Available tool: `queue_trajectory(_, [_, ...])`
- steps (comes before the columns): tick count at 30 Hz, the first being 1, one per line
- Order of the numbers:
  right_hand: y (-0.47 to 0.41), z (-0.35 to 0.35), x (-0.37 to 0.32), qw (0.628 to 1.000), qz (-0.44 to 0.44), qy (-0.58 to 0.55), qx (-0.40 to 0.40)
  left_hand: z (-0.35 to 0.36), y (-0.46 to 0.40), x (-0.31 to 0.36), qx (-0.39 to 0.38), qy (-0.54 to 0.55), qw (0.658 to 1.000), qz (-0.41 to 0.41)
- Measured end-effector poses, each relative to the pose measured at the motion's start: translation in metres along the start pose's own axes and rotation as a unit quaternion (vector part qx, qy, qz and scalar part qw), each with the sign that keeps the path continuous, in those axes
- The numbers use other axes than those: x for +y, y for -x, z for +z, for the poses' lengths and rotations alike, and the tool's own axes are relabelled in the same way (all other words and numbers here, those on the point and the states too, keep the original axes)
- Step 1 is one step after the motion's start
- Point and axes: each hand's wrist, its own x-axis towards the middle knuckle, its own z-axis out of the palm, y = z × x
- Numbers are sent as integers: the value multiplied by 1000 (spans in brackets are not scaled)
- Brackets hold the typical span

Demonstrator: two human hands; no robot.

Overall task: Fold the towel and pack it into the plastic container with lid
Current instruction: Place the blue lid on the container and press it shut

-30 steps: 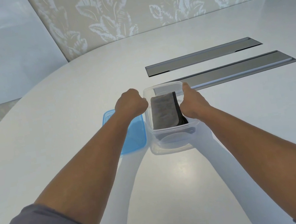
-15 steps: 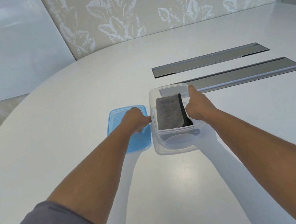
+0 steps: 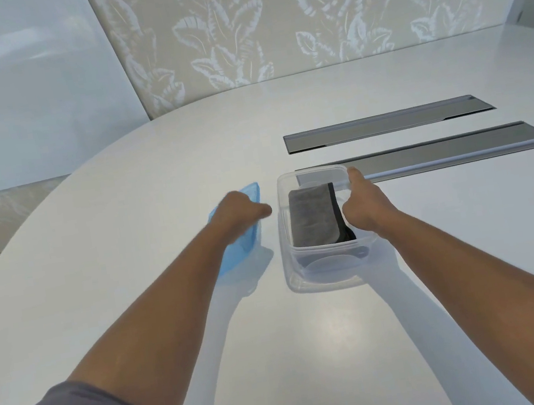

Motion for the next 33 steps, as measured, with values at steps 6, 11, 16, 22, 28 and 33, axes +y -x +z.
queue_trajectory(6, [4, -1, -3, 999, 12, -31, -4, -45, 9, 36, 22, 33, 999, 19])
queue_trajectory(11, [7, -4, -4, 998, 14, -61, -7, -69, 24, 60, 32, 64, 996, 57])
queue_trajectory(16, [7, -3, -4, 996, 7, -88, -7, -89, 34, 78, 19, 136, 987, 82])
queue_trajectory(22, [5, 5, -5, 977, 29, -211, -9, -68, 34, 74, -42, 270, 960, 65])
queue_trajectory(28, [5, -4, -17, 934, 18, -356, -15, -21, 16, 45, -37, 386, 922, 6])
queue_trajectory(33, [-1, -13, -22, 905, 25, -422, -43, 4, 16, 44, 13, 403, 915, -25])
